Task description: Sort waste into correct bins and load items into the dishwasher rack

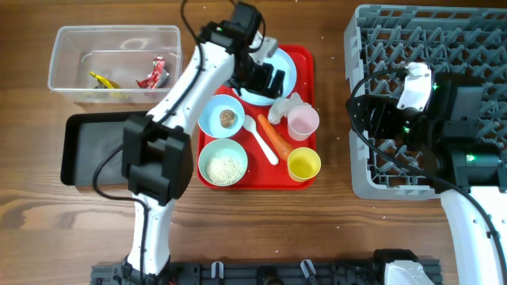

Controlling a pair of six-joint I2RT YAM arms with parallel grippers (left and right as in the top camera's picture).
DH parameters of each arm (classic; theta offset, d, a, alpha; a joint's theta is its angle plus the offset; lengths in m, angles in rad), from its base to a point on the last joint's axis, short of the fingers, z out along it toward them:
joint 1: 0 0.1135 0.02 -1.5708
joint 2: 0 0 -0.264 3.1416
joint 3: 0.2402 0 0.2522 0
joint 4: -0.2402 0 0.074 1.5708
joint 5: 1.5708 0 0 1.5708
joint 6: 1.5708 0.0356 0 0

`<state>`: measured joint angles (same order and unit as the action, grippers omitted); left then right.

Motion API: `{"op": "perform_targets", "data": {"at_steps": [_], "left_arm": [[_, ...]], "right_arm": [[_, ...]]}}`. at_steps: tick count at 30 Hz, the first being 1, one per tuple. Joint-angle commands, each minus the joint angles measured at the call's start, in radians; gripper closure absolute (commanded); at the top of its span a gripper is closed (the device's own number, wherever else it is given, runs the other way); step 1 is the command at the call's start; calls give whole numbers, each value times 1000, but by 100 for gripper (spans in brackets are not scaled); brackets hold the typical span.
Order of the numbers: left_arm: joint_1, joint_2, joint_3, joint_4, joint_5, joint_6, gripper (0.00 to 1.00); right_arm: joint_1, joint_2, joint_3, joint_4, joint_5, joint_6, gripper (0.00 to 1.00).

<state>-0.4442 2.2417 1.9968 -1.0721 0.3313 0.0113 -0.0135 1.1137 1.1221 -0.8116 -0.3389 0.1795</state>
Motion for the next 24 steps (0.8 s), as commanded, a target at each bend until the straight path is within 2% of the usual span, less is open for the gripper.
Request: {"op": "perform_targets", "data": {"at_steps": [1,6,8,10,12,13,14,15,18,24], "left_arm": [[-31,60,-15,23,98,-8,5],[-52,127,-16,70,98,-16,12],[-52,138,-16,87,98,-16,20],[-52,147,-17,99,98,-16,36],[-53,158,-16,100,98,-16,60],[-53,160,-17,100,98,-16,68],[-53,163,-16,100,98,-16,82],[-53,163,-16,103,98,-16,88],[-53,161,-15,108,99,-19,96],[-53,62,39,108,99,-20,96]], "right_arm": [[5,6,15,-5,2,8,0],[5,6,15,-13,2,15,0],[5,6,15,-14,2,16,0],[5,6,15,-14,2,31,0],[5,6,15,-14,2,31,0],[5,6,15,-15,2,31,0],[5,6,15,-16,2,31,0],[5,6,15,-15,2,31,0],[5,6,15,-15,2,31,0],[5,6,15,-15,2,31,0]]}}
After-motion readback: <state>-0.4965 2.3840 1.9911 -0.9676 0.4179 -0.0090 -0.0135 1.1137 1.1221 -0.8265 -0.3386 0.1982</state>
